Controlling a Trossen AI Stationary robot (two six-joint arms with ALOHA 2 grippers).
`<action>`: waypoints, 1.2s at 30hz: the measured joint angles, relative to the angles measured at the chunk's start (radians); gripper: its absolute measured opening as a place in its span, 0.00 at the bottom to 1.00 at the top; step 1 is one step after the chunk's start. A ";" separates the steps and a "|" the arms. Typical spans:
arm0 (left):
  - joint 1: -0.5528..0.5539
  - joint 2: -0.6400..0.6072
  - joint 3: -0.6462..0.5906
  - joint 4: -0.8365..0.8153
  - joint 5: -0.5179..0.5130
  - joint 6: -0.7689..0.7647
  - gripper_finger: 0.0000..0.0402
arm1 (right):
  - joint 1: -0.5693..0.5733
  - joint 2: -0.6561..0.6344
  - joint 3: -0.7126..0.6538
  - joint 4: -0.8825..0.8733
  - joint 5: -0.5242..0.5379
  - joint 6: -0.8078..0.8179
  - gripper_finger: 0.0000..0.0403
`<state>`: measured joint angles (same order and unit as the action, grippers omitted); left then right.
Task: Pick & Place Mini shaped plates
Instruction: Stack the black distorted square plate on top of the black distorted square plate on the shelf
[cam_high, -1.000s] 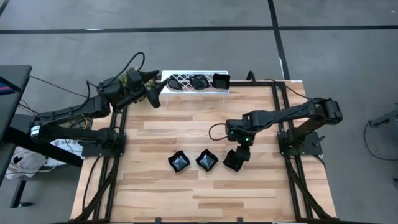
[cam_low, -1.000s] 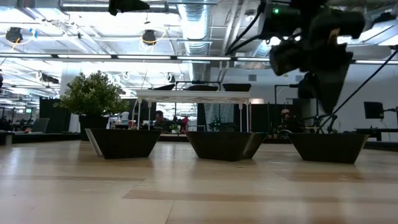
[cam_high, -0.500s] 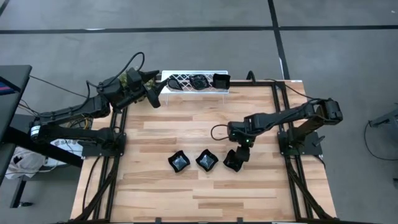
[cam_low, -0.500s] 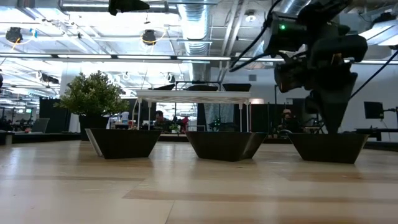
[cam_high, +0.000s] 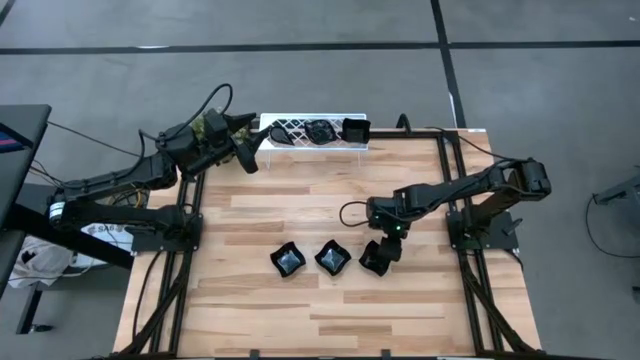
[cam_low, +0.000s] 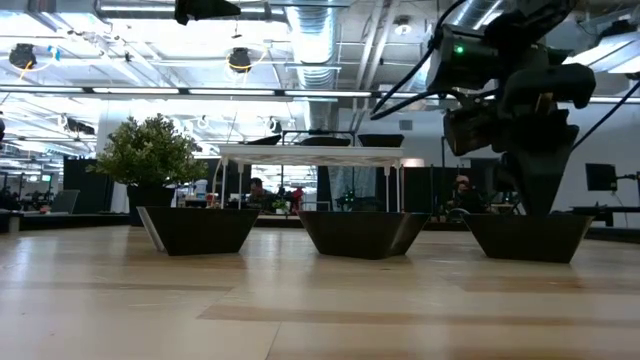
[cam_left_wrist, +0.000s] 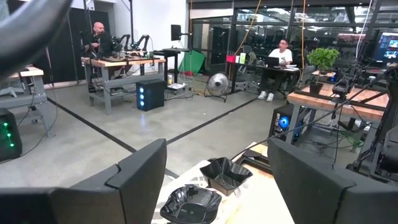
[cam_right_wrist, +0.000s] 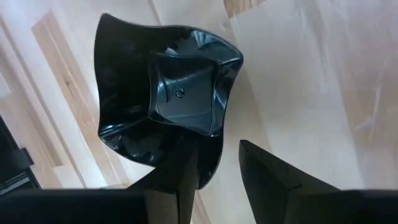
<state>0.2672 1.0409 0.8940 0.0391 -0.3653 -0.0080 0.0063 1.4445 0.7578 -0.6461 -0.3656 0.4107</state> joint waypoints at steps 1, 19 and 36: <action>0.000 0.000 0.000 0.000 0.000 0.000 0.70 | 0.000 0.000 0.000 0.000 0.000 0.000 0.28; 0.000 0.000 0.000 0.004 0.000 0.000 0.70 | 0.039 0.112 0.011 0.054 -0.032 0.041 0.28; 0.000 0.000 0.000 0.007 0.000 0.000 0.70 | 0.038 0.112 0.022 0.000 -0.112 0.053 0.02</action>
<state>0.2673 1.0409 0.8940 0.0460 -0.3653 -0.0078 0.0444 1.5562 0.7801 -0.6465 -0.4779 0.4636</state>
